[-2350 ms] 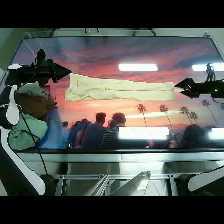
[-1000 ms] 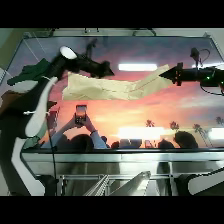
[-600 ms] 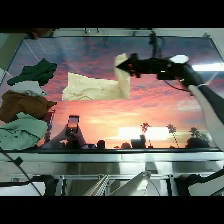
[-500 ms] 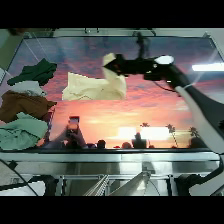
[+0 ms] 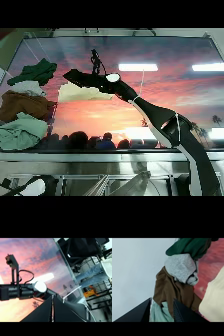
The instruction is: Fold the shirts.
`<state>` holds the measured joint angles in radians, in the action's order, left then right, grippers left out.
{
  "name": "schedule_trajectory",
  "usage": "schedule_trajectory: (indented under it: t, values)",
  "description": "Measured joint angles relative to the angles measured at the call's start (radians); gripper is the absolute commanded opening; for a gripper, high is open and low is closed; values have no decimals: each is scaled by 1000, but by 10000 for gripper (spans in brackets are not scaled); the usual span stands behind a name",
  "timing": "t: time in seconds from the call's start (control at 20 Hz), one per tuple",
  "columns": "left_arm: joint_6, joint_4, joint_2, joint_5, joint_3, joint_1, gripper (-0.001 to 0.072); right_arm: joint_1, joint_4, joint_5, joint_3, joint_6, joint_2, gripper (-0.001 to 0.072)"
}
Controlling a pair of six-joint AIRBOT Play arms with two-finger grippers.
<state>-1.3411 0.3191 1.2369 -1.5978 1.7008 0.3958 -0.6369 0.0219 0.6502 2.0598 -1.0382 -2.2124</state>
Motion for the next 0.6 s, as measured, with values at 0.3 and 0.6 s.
schedule_trajectory:
  t: [0.3, 0.6]
  values:
    - [82, 3, -113, 19, -240, -42, 17, 237, -124, 394, -61, -52, 133, 248]
    - [139, 71, -290, 69, -513, -47, 23, 449, -692, 693, -110, -344, 251, 711]
